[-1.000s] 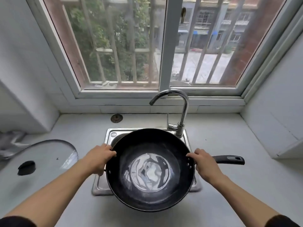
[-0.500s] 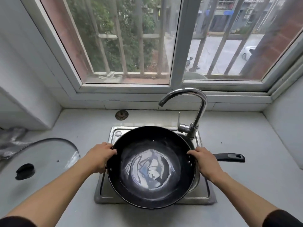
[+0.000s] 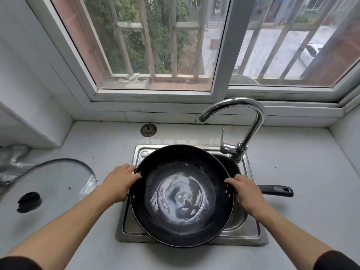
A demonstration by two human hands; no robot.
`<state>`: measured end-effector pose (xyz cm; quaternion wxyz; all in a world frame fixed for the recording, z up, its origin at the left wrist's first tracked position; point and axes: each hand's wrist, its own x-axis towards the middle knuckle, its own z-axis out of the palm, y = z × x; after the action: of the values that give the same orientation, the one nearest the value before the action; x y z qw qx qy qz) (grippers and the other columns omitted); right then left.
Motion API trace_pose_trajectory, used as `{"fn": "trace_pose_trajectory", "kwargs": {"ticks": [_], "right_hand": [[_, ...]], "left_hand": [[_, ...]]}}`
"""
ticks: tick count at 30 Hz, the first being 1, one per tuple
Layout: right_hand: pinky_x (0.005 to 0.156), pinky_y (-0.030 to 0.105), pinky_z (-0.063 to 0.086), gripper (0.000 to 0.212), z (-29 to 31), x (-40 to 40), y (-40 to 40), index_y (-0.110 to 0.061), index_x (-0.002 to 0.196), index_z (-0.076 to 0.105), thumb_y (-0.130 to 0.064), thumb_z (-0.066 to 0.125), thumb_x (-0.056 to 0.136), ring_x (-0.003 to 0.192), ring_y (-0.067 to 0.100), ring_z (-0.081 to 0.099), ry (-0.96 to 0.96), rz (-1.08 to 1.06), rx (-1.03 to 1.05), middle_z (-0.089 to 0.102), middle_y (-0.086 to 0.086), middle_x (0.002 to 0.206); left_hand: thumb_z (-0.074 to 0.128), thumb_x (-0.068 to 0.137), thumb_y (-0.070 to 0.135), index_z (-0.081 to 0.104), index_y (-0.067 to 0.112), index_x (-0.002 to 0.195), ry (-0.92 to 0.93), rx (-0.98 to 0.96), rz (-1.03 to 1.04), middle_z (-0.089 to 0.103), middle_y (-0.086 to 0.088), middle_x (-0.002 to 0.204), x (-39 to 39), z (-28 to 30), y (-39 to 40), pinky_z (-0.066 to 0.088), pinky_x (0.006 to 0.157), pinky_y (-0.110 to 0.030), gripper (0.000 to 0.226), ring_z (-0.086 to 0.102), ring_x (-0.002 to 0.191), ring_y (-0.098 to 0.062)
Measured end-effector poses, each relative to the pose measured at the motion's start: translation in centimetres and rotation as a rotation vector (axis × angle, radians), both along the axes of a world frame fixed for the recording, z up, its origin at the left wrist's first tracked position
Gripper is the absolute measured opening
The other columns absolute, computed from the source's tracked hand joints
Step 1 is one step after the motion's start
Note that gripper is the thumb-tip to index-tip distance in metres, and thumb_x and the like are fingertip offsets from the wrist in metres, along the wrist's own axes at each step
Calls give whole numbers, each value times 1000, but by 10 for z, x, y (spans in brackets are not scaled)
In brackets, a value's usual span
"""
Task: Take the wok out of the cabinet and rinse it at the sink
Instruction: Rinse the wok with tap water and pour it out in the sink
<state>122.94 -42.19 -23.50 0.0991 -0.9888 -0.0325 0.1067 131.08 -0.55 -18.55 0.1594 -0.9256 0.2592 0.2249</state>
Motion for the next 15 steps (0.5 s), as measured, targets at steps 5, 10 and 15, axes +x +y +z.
{"fn": "trace_pose_trajectory", "kwargs": {"ticks": [5,10,15], "right_hand": [[75,36,49,54,-5,-1,0,-29,122,63,5,61,79,94,24,56,-17,-29,10,58,-1,95],[78,35,47,57,-6,-1,0,-30,129,57,4,54,83,99,24,52,41,-30,24,55,-1,100],[92,33,47,62,0,2,-2,-31,135,52,-3,53,81,108,22,50,131,-28,78,50,-1,112]], "left_hand": [[79,63,30,43,34,137,3,1,19,44,2,133,1,5,-3,44,97,-34,82,41,122,-21],[80,65,31,43,34,139,3,-23,37,40,2,140,-2,11,-3,40,103,-32,83,35,129,-20],[79,67,34,40,36,141,10,-69,44,32,3,151,-4,18,0,33,111,-33,84,27,139,-21]]}}
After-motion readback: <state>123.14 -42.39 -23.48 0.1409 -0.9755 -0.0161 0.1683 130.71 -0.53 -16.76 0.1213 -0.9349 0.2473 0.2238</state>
